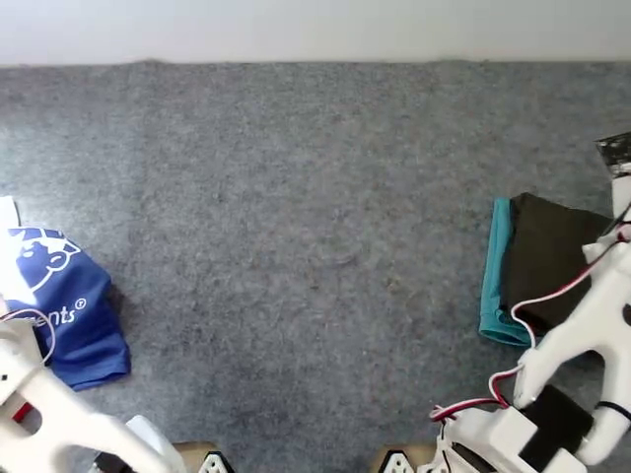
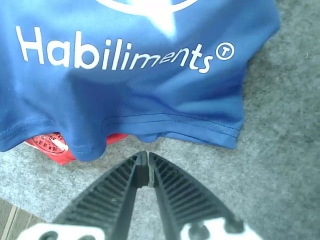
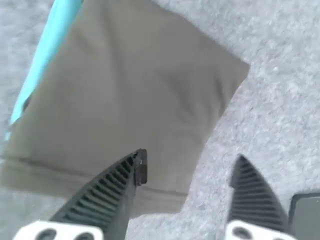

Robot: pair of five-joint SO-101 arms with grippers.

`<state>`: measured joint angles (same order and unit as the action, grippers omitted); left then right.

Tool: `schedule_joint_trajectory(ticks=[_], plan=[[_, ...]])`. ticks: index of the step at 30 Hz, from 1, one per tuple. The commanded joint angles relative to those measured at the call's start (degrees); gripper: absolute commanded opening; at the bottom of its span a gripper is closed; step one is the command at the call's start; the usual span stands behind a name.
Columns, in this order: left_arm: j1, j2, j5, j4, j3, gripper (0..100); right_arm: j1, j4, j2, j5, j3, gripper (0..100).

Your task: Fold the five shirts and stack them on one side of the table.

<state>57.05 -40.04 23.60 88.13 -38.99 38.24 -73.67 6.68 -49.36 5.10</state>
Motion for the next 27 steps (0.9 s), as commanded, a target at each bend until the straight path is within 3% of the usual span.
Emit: schedule_joint_trajectory(ticks=[1,4,9,17,23,27], plan=[[-0.4,-1.1,-0.1,-0.3,0.5,2,-2.9,-6.6,3.3,0.9,-3.0,14.3],[-0.4,-1.1,-0.1,-0.3,0.5,2,-7.9,-11.6,2.9,0.9,-2.6,1.0],[-0.3,-1.3,1.2,-0.3,0.5,2,-13.5,-12.1,2.8,3.7,4.9,2.2],[-0.1,-1.3,2.4,0.8,0.5,2,-15.0,-0.8,2.9,12.5,23.7,0.9],[-0.4,-1.3,3.2,0.5,0.5,2,-20.2,-12.0,6.9,15.6,14.7,0.9],[-0.2,-1.3,4.7,0.6,0.5,2,-19.7,-16.0,10.9,15.1,4.0,0.9]])
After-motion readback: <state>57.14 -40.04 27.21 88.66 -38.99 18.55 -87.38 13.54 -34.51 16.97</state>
